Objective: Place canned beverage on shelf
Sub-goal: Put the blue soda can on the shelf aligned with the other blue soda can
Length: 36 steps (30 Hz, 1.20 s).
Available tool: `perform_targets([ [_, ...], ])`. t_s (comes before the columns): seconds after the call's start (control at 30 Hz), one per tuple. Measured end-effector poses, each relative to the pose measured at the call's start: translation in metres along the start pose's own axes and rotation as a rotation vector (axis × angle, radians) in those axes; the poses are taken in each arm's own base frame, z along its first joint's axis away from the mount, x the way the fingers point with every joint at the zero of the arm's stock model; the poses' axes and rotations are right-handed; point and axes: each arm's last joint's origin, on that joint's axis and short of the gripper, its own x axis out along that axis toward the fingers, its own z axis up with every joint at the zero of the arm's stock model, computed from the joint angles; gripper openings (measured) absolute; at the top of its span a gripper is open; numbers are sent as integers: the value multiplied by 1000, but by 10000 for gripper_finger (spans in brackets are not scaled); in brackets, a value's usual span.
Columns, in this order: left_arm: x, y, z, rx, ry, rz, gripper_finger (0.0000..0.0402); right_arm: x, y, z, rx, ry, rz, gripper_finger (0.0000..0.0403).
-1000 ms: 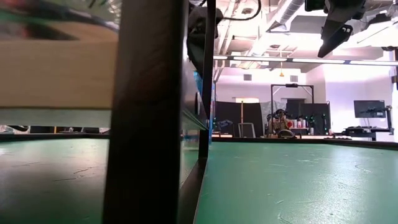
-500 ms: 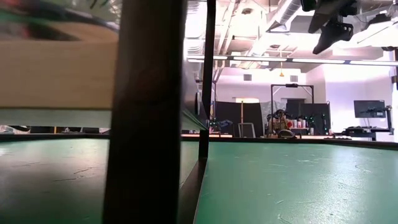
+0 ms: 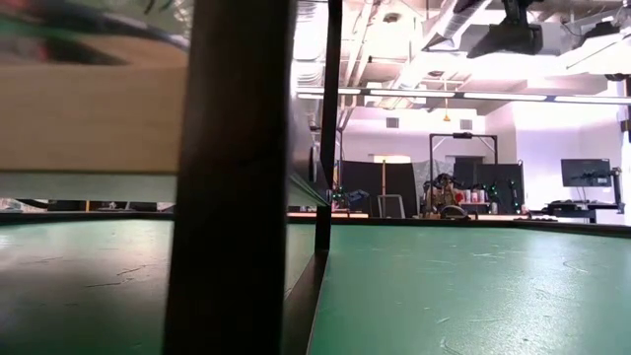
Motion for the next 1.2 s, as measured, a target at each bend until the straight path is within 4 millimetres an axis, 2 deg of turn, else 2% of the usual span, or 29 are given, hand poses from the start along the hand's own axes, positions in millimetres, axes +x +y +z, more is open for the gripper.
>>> perform_targets([
  [0.1,15,-8,-6,-19,-25,-36,221,0,4,-1,-9,-9,31,348],
  [0.2,19,-9,-9,-71,-81,-117,221,-1,6,-2,-15,-5,38,348],
  [0.43,35,-13,-16,-100,-44,-184,221,-1,6,-3,-55,5,40,348],
  [0.77,46,-13,-20,5,-18,-183,221,-1,6,-3,-76,18,52,348],
  [1.0,68,-21,-19,51,46,-221,221,-1,6,-3,-77,19,50,348],
  [1.2,69,-21,-19,52,54,-234,221,-1,6,-3,-82,20,49,348],
])
